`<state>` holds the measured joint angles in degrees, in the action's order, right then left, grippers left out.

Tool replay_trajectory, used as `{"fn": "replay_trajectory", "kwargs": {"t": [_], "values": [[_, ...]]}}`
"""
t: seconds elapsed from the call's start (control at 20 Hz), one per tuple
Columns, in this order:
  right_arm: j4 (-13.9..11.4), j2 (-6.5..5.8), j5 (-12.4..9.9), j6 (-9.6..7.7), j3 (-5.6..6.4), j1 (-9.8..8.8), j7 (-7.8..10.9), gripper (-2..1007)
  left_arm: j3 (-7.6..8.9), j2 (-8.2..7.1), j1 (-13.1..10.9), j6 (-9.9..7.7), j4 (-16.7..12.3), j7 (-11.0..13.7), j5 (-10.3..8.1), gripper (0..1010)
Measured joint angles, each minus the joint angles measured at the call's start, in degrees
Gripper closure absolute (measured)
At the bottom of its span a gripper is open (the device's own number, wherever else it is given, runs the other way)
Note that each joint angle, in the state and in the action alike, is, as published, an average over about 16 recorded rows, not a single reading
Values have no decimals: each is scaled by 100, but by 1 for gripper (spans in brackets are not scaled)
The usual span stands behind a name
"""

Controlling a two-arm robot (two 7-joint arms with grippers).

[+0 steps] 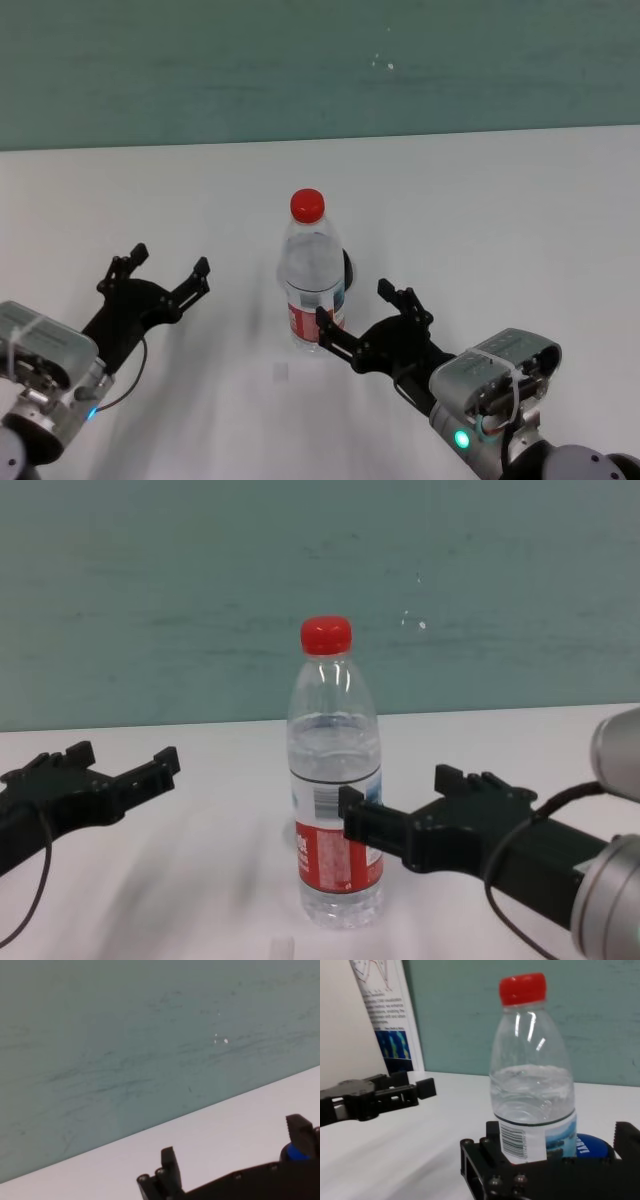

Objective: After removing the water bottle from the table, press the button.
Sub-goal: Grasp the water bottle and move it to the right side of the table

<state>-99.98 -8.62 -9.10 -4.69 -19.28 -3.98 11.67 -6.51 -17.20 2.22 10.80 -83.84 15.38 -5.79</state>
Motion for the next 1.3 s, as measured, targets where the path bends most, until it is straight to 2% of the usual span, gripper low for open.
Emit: {"fn": "replay_trajectory", "kwargs": {"t": [0.5, 1.3], "values": [[256, 86, 26, -56, -23, 190, -25, 2, 0, 0, 0, 0, 0, 0, 0, 7], [655, 289, 87, -55, -150, 554, -22, 2, 0, 0, 0, 0, 0, 0, 0, 7]]}}
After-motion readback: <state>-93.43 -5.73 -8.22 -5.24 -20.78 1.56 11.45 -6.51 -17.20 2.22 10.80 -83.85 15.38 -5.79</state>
